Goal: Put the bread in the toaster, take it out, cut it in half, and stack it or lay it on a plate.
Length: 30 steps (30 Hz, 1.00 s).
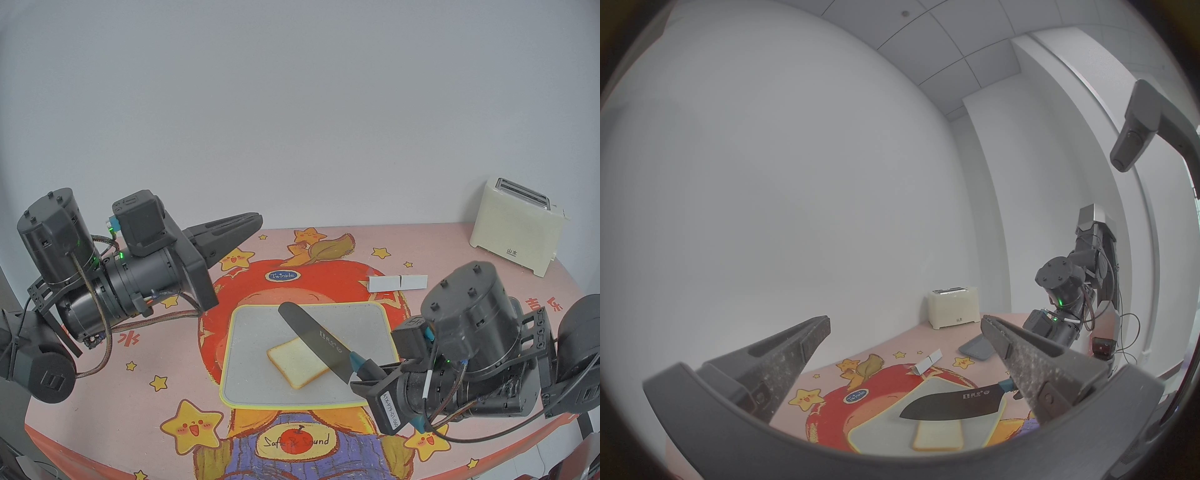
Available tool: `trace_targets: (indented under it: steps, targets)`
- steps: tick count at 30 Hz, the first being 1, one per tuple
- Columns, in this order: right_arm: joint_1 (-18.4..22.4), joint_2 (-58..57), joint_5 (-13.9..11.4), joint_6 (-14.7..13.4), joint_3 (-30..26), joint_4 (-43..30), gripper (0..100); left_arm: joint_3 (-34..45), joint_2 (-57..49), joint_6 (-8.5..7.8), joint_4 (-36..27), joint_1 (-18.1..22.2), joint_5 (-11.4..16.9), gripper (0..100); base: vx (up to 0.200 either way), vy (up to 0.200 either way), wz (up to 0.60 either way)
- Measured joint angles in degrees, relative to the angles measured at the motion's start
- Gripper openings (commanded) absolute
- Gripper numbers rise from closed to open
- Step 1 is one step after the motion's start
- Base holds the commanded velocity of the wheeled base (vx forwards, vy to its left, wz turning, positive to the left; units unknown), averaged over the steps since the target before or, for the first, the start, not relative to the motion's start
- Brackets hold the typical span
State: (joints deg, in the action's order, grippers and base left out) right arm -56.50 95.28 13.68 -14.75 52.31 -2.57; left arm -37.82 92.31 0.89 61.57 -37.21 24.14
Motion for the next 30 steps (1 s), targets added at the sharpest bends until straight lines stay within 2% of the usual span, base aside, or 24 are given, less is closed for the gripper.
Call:
trace_targets:
  steps: [6,13,24,25,28,30]
  targets:
    - [-0.11,0.37,0.02,0.11,-0.05,-0.07,0,-0.46,4.63,-0.10,1.18,-0.09,-0.52,0,0.000,0.000,0.00]
    - [-0.02,0.34,0.09,0.15,-0.90,-0.10,0,0.85,11.08,0.00,11.64,0.22,-2.50,0,0.000,0.000,0.00]
    - [0.15,0.88,0.13,0.17,-0.99,0.11,0,0.72,14.23,0.45,11.40,0.28,-2.66,0,0.000,0.000,0.00]
    - [0.04,1.02,0.13,0.17,-0.91,0.17,0,0.39,14.30,1.13,11.40,0.22,-2.57,0,0.000,0.000,0.00]
    - [-0.02,1.27,0.13,0.15,-0.83,0.17,0,0.00,14.36,4.91,11.40,-0.33,-2.55,0,0.000,0.000,0.00]
    - [-0.07,1.49,0.13,0.11,-0.83,0.15,0,0.66,14.36,6.85,11.37,-1.85,-2.66,0,0.000,0.000,0.00]
